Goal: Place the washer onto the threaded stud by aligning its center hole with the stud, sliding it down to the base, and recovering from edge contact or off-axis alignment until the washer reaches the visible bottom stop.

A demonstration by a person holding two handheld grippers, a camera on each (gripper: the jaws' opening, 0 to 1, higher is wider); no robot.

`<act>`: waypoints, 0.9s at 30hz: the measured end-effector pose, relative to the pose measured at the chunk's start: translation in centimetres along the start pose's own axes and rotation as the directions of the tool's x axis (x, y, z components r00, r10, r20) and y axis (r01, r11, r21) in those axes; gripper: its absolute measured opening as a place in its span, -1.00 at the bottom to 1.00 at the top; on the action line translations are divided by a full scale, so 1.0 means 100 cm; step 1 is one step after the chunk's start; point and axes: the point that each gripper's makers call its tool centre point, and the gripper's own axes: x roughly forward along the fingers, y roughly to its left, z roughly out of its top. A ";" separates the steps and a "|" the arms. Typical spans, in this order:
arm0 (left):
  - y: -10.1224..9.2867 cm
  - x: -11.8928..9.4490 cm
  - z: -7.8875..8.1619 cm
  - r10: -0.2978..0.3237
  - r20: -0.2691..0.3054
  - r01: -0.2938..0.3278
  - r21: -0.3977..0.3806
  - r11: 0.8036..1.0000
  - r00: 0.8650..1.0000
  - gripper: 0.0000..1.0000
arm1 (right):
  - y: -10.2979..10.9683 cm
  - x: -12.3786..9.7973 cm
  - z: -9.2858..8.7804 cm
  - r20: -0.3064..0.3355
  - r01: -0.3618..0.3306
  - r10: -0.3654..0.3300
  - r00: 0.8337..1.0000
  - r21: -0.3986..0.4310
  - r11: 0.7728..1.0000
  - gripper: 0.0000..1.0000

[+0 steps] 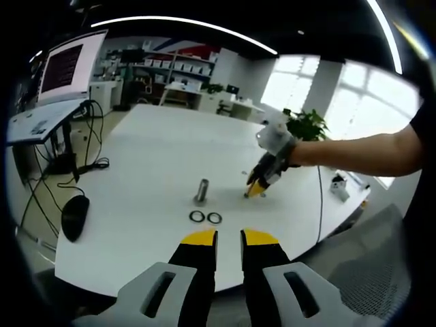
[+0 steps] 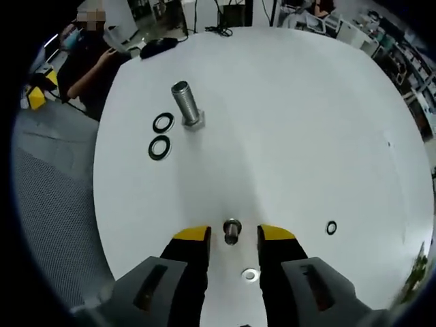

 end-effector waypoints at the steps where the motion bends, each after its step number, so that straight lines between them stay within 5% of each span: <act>1: 0.000 0.000 0.000 0.000 0.001 0.000 0.000 1.000 1.000 -0.78 | 0.000 -0.002 0.001 0.007 0.000 -0.001 1.000 0.005 1.000 -0.41; 27: -0.007 -0.002 0.004 -0.016 0.037 0.015 0.015 1.000 0.999 -0.78 | 0.022 -0.053 -0.013 0.162 0.068 -0.086 0.983 0.112 0.991 -0.43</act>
